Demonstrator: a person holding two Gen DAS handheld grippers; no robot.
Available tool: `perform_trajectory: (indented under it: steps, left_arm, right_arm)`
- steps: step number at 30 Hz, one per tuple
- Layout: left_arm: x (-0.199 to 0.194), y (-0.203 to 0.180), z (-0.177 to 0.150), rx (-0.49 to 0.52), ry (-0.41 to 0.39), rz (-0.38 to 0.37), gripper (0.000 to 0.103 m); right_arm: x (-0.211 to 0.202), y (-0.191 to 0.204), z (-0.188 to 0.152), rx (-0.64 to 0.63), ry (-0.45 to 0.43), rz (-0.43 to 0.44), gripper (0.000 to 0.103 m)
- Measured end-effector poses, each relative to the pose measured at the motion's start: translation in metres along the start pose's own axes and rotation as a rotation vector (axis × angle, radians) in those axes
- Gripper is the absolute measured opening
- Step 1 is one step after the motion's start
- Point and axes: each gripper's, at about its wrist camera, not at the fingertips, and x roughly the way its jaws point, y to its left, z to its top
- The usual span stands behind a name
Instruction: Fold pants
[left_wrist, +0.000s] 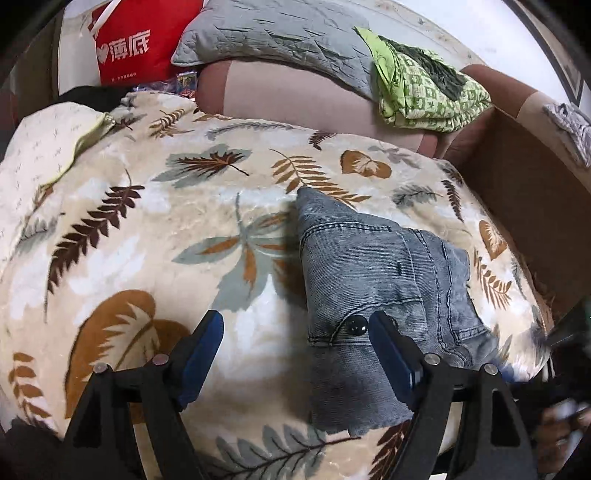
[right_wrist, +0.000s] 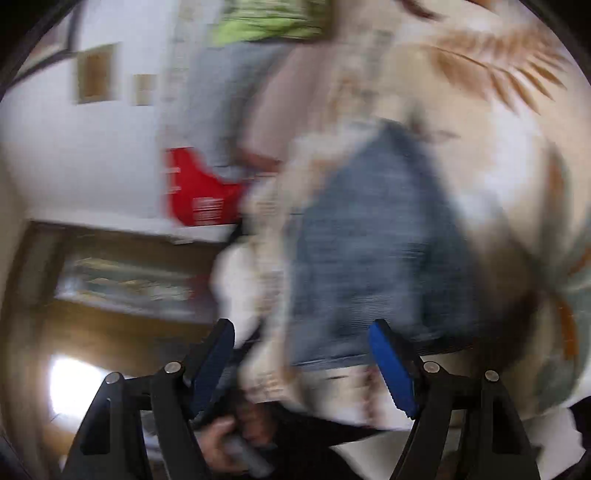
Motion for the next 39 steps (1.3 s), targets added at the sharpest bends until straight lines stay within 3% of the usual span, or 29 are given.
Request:
perform_trajectory:
  steps: [1,3,6,9,13,16,19,21,23,27,30,32,34,36,38,39]
  left_arm:
    - [0.001,-0.002,-0.002,0.005,0.003,-0.009,0.081]
    - [0.008,-0.004,-0.006,0.022,0.011,-0.021,0.081]
    - [0.023,-0.007,-0.008,0.045,0.027,-0.026,0.081]
    - [0.029,-0.004,-0.013,0.034,0.040,-0.044,0.081]
    - [0.032,-0.005,-0.017,0.038,0.035,-0.057,0.081]
    - [0.033,-0.005,-0.021,0.044,0.030,-0.061,0.082]
    - [0.038,-0.003,-0.023,0.034,0.034,-0.063,0.082]
    - [0.040,-0.001,-0.024,0.023,0.040,-0.071,0.082]
    - [0.041,0.002,-0.025,0.015,0.044,-0.085,0.083]
    - [0.035,0.003,-0.023,0.012,0.040,-0.084,0.083]
    - [0.019,0.000,-0.016,0.009,-0.013,-0.074,0.083]
    - [0.007,-0.006,-0.009,0.004,-0.051,-0.089,0.083]
    - [0.002,-0.020,-0.007,0.044,-0.073,-0.088,0.083]
    - [0.016,-0.039,-0.014,0.139,-0.025,-0.037,0.084]
    - [0.044,-0.051,-0.030,0.218,0.069,0.032,0.085]
    - [0.047,-0.051,-0.035,0.220,0.055,0.037,0.086]
  right_arm:
    - [0.008,-0.022,-0.002,0.072,0.010,-0.085,0.075]
    - [0.002,-0.034,-0.007,0.126,-0.024,-0.021,0.071]
    - [-0.012,-0.007,-0.008,0.062,-0.059,-0.067,0.071]
    - [-0.013,0.015,-0.008,0.033,-0.066,-0.028,0.072]
    - [0.014,0.003,-0.003,0.092,-0.025,-0.132,0.072]
    - [0.021,-0.016,-0.001,0.185,-0.054,-0.128,0.072]
    - [0.022,-0.004,0.004,0.131,-0.086,-0.171,0.069]
    - [0.025,-0.008,0.010,0.131,-0.087,-0.229,0.027]
    - [0.029,-0.013,0.012,0.152,-0.084,-0.258,0.010]
    - [0.016,0.011,0.001,0.024,-0.121,-0.304,0.006]
    - [-0.004,0.043,-0.015,-0.102,-0.181,-0.324,0.006]
    - [-0.004,0.046,-0.022,-0.144,-0.182,-0.363,0.006]
    - [0.011,0.028,-0.022,-0.175,-0.168,-0.459,0.006]
    - [0.027,0.001,-0.021,-0.135,-0.112,-0.453,0.007]
    - [0.019,-0.002,-0.022,-0.113,-0.141,-0.389,0.011]
    - [0.017,0.002,-0.022,-0.124,-0.134,-0.390,0.012]
